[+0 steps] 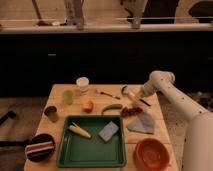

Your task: Place brush in table surface

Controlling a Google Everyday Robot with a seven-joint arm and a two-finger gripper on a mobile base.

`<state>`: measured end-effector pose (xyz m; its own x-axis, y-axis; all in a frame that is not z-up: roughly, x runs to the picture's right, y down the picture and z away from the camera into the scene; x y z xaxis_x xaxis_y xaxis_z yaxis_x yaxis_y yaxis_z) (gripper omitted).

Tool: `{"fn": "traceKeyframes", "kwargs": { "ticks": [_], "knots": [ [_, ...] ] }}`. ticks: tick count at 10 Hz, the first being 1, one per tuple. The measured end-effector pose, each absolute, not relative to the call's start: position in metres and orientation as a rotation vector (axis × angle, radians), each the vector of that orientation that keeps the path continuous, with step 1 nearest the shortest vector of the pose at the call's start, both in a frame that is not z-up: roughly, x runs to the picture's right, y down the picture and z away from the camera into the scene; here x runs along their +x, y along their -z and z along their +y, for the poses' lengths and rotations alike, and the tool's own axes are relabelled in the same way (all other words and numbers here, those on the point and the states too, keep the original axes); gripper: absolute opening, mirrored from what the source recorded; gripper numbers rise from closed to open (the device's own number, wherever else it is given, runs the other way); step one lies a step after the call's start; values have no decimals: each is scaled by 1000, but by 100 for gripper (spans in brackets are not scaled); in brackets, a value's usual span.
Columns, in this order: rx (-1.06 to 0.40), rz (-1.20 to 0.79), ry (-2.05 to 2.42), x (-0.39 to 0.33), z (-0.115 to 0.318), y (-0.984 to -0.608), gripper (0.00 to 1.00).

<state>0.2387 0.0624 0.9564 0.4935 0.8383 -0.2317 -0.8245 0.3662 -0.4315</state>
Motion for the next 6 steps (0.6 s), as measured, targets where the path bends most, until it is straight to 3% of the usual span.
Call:
{"fn": "traceKeyframes", "kwargs": {
  "ticks": [6],
  "knots": [
    [-532,54,-1037,256,76,-968,0]
  ]
}}
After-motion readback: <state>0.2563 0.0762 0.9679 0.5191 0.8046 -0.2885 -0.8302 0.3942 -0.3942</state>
